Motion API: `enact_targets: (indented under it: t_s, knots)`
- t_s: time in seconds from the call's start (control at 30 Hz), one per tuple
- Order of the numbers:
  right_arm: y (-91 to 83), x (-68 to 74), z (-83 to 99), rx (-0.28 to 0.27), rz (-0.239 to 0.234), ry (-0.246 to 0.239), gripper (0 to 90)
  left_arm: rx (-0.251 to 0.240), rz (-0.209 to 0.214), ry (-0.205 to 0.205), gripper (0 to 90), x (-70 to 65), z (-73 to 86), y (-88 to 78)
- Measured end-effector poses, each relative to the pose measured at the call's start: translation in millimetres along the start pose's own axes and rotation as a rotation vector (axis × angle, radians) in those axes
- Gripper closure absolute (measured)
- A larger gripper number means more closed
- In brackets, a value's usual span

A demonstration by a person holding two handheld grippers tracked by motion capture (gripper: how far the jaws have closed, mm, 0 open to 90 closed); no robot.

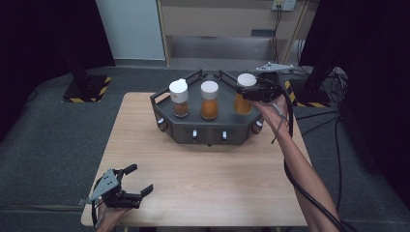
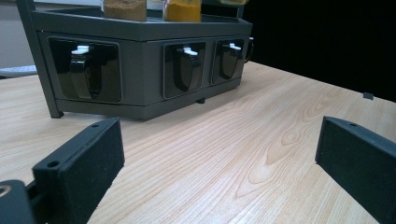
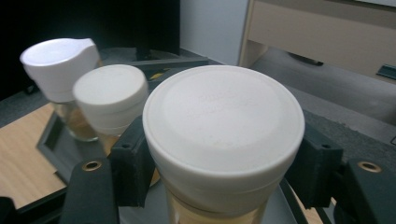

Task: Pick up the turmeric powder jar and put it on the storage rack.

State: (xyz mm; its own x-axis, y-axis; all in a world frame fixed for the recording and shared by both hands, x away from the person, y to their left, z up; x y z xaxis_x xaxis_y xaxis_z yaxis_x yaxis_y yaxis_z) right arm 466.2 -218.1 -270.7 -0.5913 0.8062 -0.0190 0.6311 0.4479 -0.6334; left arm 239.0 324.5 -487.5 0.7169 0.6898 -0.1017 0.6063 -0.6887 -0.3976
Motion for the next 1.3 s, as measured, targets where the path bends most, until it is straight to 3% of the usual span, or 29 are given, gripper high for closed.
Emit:
enact_targets:
  t_s: [0.17,0.6,1.3]
  knots:
    - [11.5,-0.2,2.5,0.012,0.025,0.023,33.7,-0.002,-0.002,-0.001,0.0,0.4,0.3,-0.9]
    - [31.8,0.2,11.1,0.016,0.028,0.042,33.7,-0.002,-0.002,-0.002,0.0,0.6,0.4,-1.0]
    - [43.0,-1.3,21.6,0.015,0.025,0.064,33.6,-0.003,-0.004,-0.003,0.0,0.8,0.7,-1.4]
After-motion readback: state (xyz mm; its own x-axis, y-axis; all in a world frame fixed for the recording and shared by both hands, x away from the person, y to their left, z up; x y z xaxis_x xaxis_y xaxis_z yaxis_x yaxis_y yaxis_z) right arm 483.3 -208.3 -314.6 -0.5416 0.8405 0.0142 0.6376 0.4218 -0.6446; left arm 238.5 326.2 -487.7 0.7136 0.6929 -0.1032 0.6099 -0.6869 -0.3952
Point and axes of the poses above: each handheld gripper's, and its own axes: y roughly forward along the jaws, z roughly out of its underside, x roughly to its left, the point moved 7 cm from there along y, roughly forward along the jaws, and after that the axes turned 14 degrees about x, right-handed, at the moved point
